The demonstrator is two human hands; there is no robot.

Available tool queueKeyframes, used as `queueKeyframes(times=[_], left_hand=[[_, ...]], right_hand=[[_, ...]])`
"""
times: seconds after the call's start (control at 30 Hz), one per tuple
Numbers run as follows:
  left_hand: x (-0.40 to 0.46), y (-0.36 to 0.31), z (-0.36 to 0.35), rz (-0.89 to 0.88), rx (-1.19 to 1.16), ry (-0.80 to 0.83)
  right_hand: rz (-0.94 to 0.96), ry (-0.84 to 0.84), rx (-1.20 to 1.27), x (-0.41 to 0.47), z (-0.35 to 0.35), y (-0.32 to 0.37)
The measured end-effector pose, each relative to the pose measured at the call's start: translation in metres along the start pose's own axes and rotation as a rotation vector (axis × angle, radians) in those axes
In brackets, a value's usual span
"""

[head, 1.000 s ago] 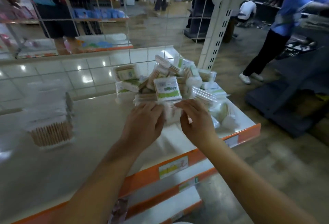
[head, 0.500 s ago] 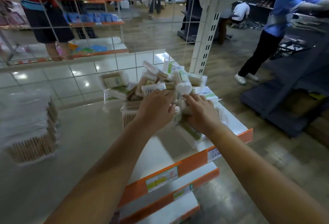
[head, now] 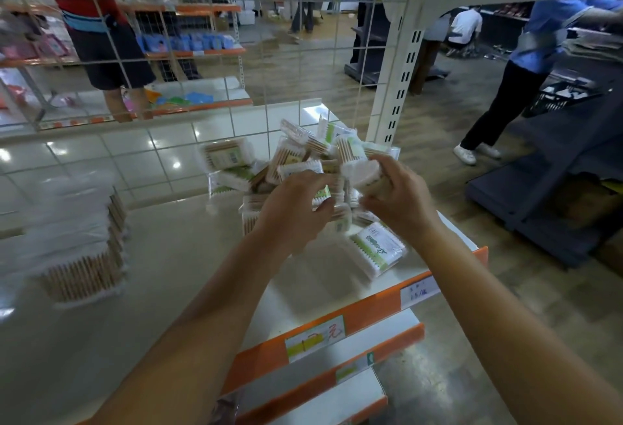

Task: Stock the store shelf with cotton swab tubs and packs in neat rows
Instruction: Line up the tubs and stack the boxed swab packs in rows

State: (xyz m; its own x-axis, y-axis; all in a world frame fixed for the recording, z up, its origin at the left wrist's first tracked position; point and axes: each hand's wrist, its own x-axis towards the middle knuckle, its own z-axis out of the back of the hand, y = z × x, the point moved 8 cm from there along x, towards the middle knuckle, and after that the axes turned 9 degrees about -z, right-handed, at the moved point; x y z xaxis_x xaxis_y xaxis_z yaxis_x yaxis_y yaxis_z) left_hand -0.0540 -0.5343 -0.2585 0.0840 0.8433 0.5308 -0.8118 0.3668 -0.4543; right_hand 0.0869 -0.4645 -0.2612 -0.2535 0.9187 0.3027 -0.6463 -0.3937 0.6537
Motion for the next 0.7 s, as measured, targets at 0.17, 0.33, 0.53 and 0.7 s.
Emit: queueKeyframes(times=[0.17, 0.33, 0.53, 0.7], left_hand=[[-0.013, 0.009, 0.009, 0.087, -0.138, -0.024], [-0.041, 0.028, 0.013, 0.258, -0.54, -0.006], [-0.069, 0.031, 0.037, 0.306, -0.805, -0.076], [-0.088, 0.035, 0.05, 0.335, -0.868, -0.135]], right_hand=[[-0.024, 0.082, 0.34, -0.008, 0.004, 0.029], [-0.06, 0.334, 0.766, -0.022, -0.02, 0.057], [-0.1, 0.492, 1.005, -0.036, -0.059, 0.08], [-0.141, 0.564, 1.101, -0.045, -0.085, 0.099]])
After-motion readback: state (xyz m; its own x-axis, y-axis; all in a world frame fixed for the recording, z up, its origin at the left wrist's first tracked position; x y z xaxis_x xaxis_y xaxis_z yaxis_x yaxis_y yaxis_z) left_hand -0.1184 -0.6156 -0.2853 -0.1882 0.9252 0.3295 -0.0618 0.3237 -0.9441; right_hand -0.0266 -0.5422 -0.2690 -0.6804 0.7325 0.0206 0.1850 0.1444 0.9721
